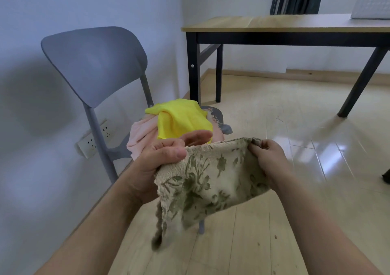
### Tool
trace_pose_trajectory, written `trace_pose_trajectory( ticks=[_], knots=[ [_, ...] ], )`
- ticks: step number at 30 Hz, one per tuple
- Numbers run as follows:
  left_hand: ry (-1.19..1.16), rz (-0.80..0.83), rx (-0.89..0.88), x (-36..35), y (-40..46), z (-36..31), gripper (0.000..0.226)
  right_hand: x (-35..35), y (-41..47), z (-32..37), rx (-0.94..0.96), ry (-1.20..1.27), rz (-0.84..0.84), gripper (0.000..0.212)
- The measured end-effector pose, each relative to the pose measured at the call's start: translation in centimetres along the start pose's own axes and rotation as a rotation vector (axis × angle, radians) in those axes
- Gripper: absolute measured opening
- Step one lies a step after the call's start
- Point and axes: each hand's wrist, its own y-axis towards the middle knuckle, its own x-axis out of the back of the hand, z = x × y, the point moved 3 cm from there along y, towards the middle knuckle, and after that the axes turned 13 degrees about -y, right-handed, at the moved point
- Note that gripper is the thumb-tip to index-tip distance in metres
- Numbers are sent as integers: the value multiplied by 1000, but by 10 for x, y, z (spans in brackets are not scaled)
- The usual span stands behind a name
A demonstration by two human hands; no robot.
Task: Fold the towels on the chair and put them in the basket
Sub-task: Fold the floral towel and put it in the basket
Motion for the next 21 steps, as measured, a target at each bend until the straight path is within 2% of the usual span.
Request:
trace_pose_trajectory(
  ticks=[2, 4, 8, 10, 12, 13, 16, 18, 21],
  knots=[
    [-96, 33, -43, -10, 3, 0, 24, -5, -4, 4, 23, 11, 17, 17],
    [-18, 2, -125, -16, 6, -2, 11, -8, -8, 9, 68, 63, 45, 13],
    [291, -234, -313, -8, 9, -9, 29, -8, -21, 26, 263, 66, 43, 6],
    [481, -316, -357, 0, 9, -12, 44, -9, -30, 32, 364, 57, 43, 19],
    [670, -321, -372, 3, 8, -13, 47, -12, -39, 38, 462, 3, 31, 35],
    [730, -312, -368, 5, 8, -13, 40, -14, -42, 39, 516, -35, 6, 39],
    [930, -303, -355, 6, 6, -11, 17, -22, -47, 42, 626, -110, -18, 35],
    [1062, -312, -338, 7, 5, -7, 26, -25, -49, 43, 637, -125, -3, 40],
    [1076, -332, -311, 8, 5, -2, 31, -27, -50, 44, 557, -104, 37, 44]
  ],
)
